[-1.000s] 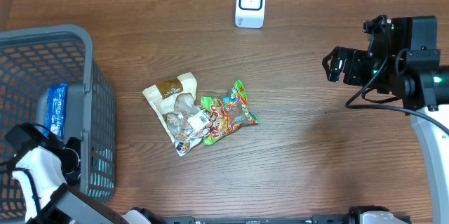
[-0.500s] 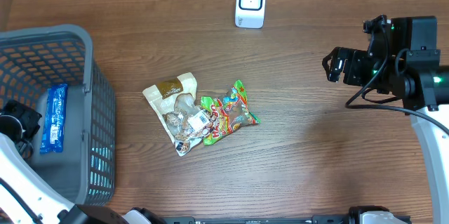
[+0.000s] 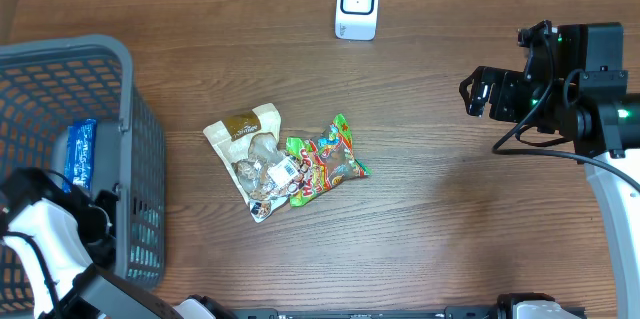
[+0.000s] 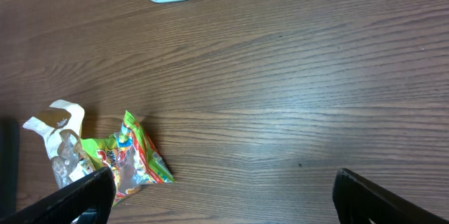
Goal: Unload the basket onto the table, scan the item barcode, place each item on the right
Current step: 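Reach into the basket and grasp the mint-green wipes pack with left gripper, then carry the wipes pack out and release it onto the snack pile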
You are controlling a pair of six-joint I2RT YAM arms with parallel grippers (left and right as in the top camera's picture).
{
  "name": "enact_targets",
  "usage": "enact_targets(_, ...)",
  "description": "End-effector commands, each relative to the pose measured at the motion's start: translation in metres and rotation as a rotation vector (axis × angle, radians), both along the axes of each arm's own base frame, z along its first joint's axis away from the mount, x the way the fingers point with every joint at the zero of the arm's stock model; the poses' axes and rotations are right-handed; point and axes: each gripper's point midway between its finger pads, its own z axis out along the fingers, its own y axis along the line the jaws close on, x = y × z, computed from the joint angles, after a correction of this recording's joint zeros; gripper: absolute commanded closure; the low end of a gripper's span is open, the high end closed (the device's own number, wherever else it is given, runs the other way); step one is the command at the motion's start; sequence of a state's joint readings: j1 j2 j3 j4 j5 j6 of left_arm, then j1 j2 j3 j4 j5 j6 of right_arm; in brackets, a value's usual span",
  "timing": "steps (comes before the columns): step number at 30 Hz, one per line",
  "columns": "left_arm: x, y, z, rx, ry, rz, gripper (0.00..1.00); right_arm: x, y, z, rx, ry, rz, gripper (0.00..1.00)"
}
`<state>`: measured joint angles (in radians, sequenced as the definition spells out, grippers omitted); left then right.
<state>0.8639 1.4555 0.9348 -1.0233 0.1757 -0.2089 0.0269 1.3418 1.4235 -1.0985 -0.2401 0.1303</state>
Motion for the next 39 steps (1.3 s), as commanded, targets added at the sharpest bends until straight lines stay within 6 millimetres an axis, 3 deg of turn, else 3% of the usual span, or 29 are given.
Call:
enact_targets(1,-0.006,-0.016,-0.021,-0.049,0.009,0.052,0.05,0.002,0.002,0.008,0.010,-0.025,0.003,0.00)
enact_targets(5,-0.009,-0.014,-0.041,-0.013,0.006,0.089,0.12,0.002,0.001,0.008,0.009,-0.022,0.003,0.00)
enact_targets(9,-0.016,-0.005,-0.052,0.049,0.038,0.133,0.56,0.001,0.001,0.006,0.009,-0.015,0.003,0.00)
enact_targets(11,-0.018,-0.002,-0.055,0.070,0.041,0.134,0.92,0.000,0.001,0.004,0.009,-0.011,0.003,0.00)
enact_targets(15,-0.014,0.007,-0.052,0.103,0.030,0.136,0.96,0.000,0.002,0.002,0.009,-0.008,0.003,0.00)
enact_targets(19,0.001,0.024,-0.031,0.139,-0.008,0.138,0.96,0.000,0.002,0.002,0.009,-0.007,0.003,0.00)
enact_targets(24,0.031,0.057,0.036,0.219,-0.088,0.132,0.96,0.000,0.002,0.002,0.010,-0.007,0.003,0.00)
enact_targets(27,0.050,0.073,0.095,0.272,-0.169,0.119,0.96,0.000,0.002,0.003,0.010,-0.008,0.003,0.00)
enact_targets(30,0.075,0.070,0.165,0.288,-0.324,0.036,0.96,0.000,0.002,0.003,0.010,-0.009,0.003,0.00)
enact_targets(31,0.087,0.059,0.200,0.279,-0.417,-0.016,0.96,0.001,0.002,0.003,0.010,-0.012,0.003,0.00)
enact_targets(33,0.104,0.034,0.245,0.251,-0.557,-0.132,0.96,0.002,0.002,0.004,0.010,-0.016,0.003,0.00)
enact_targets(35,0.118,-0.005,0.281,0.207,-0.684,-0.289,0.96,0.003,0.002,0.005,0.011,-0.022,0.003,0.00)
enact_targets(37,0.127,-0.044,0.299,0.170,-0.749,-0.439,0.96,0.003,0.003,0.005,0.016,-0.026,0.007,0.00)
enact_targets(39,0.132,-0.082,0.298,0.122,-0.756,-0.571,0.95,0.004,0.003,0.006,0.017,-0.030,0.007,0.00)
